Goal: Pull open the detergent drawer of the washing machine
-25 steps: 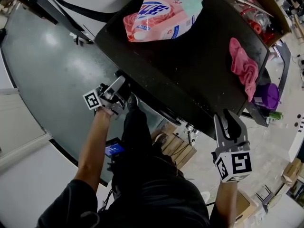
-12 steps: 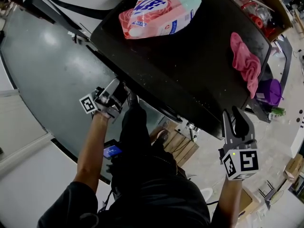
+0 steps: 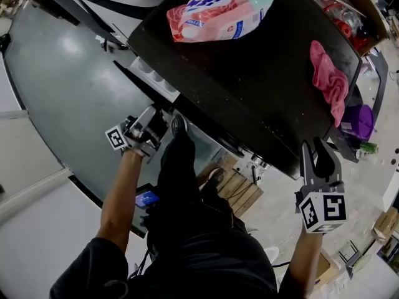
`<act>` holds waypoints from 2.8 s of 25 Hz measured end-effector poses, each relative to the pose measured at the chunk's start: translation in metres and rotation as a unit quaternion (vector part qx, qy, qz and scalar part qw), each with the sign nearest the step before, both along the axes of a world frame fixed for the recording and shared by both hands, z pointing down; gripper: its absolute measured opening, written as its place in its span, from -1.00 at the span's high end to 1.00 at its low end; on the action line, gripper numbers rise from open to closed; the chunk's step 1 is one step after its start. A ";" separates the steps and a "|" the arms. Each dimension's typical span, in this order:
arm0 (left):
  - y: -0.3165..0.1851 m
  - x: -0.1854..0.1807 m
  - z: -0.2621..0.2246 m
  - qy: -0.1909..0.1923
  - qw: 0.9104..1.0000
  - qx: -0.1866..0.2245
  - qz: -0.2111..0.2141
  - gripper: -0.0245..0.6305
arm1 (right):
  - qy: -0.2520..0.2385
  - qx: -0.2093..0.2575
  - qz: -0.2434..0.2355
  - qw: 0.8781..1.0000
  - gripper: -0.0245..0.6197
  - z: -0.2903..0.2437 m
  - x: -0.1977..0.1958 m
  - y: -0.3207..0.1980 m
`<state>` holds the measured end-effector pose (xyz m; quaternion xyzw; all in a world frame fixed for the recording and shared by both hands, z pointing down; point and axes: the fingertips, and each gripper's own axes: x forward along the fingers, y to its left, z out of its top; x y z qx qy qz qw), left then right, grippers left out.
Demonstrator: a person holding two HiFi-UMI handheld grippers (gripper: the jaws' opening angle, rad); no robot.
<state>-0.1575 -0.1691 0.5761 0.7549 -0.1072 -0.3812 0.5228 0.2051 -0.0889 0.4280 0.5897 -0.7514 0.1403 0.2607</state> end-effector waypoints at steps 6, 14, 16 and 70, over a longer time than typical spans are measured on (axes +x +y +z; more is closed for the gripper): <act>0.016 -0.013 -0.003 0.006 1.000 0.004 -0.004 0.17 | 0.001 0.000 -0.006 1.000 0.55 0.001 -0.005 0.003; 0.024 -0.019 -0.005 0.010 1.000 0.003 -0.014 0.13 | 0.000 0.003 -0.018 1.000 0.55 0.001 -0.014 0.009; 0.025 -0.020 -0.004 0.007 1.000 0.006 -0.015 0.13 | 0.000 0.004 -0.018 1.000 0.55 0.000 -0.014 0.012; -0.006 -0.040 0.027 0.095 0.994 -0.006 -0.055 0.09 | 0.005 -0.010 -0.002 1.000 0.55 0.009 -0.005 0.039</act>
